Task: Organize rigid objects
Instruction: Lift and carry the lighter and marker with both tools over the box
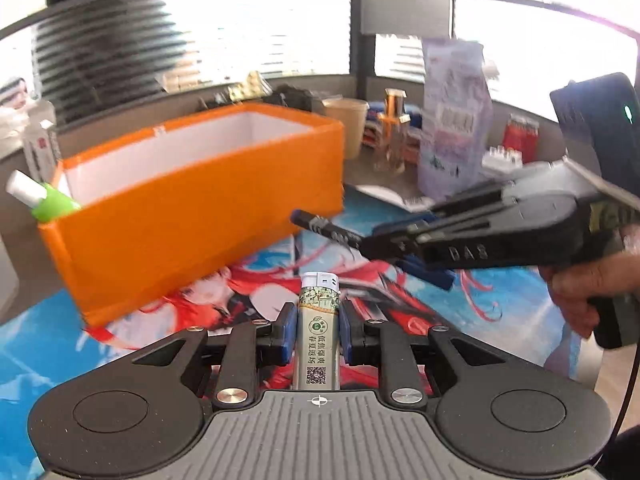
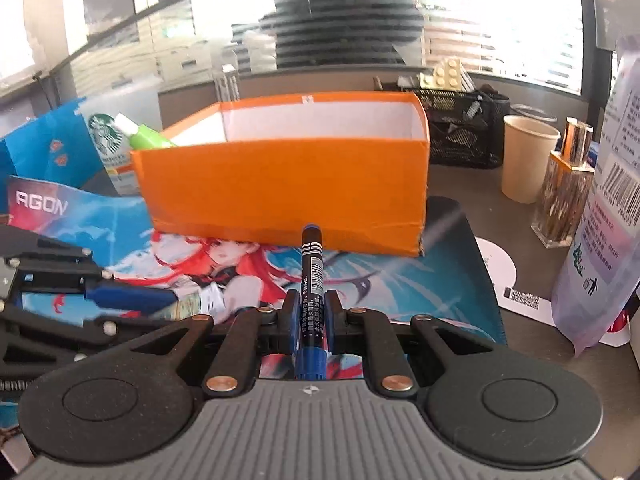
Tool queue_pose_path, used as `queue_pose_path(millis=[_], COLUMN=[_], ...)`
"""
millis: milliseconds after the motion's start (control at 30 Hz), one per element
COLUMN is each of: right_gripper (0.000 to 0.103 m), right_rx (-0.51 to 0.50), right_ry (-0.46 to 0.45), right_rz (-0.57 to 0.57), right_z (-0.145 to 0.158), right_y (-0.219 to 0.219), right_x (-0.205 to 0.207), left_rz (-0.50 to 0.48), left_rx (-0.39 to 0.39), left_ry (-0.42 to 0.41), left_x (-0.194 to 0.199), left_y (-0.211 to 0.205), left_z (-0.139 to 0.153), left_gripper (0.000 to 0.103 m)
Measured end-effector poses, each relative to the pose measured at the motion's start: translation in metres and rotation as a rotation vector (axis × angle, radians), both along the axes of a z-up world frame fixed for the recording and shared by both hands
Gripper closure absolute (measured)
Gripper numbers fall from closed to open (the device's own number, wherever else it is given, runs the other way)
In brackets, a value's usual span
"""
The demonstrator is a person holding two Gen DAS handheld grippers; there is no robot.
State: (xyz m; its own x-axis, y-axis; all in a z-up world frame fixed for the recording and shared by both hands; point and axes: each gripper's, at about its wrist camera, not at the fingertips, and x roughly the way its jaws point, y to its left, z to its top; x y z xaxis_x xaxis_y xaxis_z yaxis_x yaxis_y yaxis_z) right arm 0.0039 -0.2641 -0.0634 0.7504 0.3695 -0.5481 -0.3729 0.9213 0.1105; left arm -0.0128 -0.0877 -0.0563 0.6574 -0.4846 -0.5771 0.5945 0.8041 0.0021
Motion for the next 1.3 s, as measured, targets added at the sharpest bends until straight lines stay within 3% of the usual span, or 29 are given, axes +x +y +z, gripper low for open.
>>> queue_pose_path(millis=[400,800,1300], right_gripper=[0.091,0.091,0.091], right_rx=[0.020,0.038,0.080], right_ry=[-0.081,-0.162,-0.211], right_rz=[0.032,0.047,0.033], right_z=[0.035,0.069,0.091], right_y=[0.013,0.017,0.013], right_x=[-0.023,-0.028,-0.006], left_rz=[0.119,0.139,0.178], left_rx=[-0.036,-0.075,-0.098], left_ry=[-0.038,-0.124,-0.170], left_x=[0.011,0.016,0.037], left_y=[0.022,0.026,0.025], left_z=[0.040,0.081,0.104], left_gripper=[0.083,0.082,0.082])
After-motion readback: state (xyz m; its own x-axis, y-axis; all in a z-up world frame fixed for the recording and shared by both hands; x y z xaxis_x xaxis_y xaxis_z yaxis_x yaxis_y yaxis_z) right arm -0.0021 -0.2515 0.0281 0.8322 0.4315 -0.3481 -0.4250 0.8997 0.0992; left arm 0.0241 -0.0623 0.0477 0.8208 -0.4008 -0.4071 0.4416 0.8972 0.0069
